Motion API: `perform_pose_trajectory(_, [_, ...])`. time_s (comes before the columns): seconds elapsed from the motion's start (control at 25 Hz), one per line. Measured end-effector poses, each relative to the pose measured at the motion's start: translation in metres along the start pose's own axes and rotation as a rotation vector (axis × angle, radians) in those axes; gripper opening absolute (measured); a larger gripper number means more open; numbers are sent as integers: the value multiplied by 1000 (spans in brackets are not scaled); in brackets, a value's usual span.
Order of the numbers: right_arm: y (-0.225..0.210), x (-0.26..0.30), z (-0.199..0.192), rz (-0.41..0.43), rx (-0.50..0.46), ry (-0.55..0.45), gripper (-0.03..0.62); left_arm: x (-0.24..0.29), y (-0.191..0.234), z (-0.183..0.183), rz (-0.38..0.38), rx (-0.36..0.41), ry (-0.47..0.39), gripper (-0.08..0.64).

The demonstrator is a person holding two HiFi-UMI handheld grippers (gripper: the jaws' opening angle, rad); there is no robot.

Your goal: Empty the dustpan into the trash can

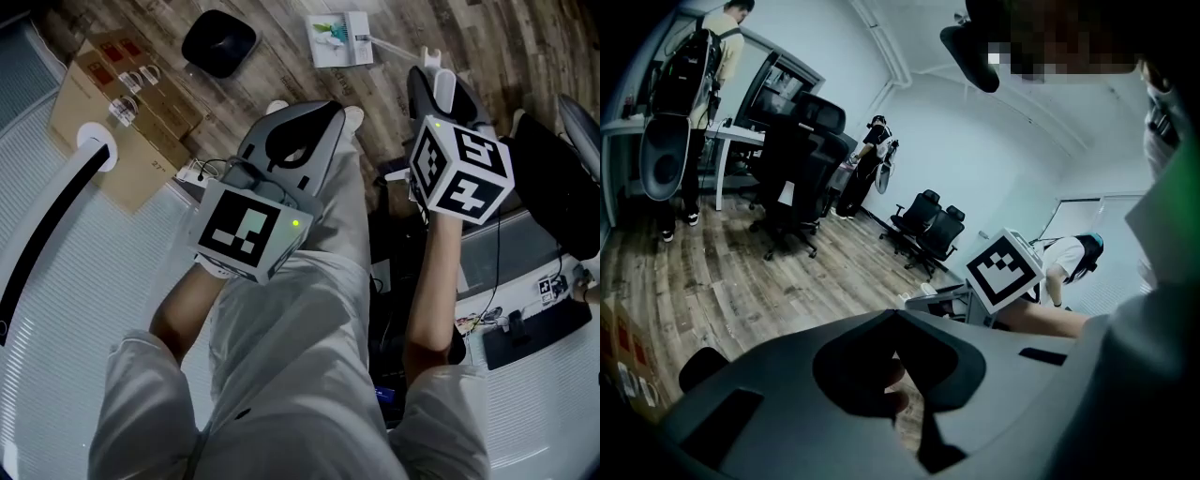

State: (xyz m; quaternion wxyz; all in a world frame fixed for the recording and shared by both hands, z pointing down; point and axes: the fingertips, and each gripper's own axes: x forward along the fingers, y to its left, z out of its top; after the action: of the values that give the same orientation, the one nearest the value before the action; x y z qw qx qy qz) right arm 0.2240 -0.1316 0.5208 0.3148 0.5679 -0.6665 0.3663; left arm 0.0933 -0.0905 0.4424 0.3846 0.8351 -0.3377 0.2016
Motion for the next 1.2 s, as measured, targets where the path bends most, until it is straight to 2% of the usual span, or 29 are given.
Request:
perform_pose_trajectory(0.04, [-3,1,0,-29,0,7,146,0,1,0,0,-5,-2,6])
perform_pose_trajectory(0.16, [-6,1,0,-80,-20,17,126,0,3,-2,0,-12,-6,6])
perform_pose_trajectory(0.32, [-1,-2,-5,-102,-30,8,121,-3,5,-5,-6,17,-14,6])
perform_pose_trajectory(0.56, [-3,-9,-15,-122,-42,-5,118,-12,8,-9,-1,14,-25,6])
perform_pose_trajectory(0.92, [2,-36,-17,-137,-13,-25,118,-26,5,-15,5,9,-25,6])
perform_pose_trajectory(1.2, [12,-63,-14,-138,32,-48,118,-45,3,-11,5,36,-41,6])
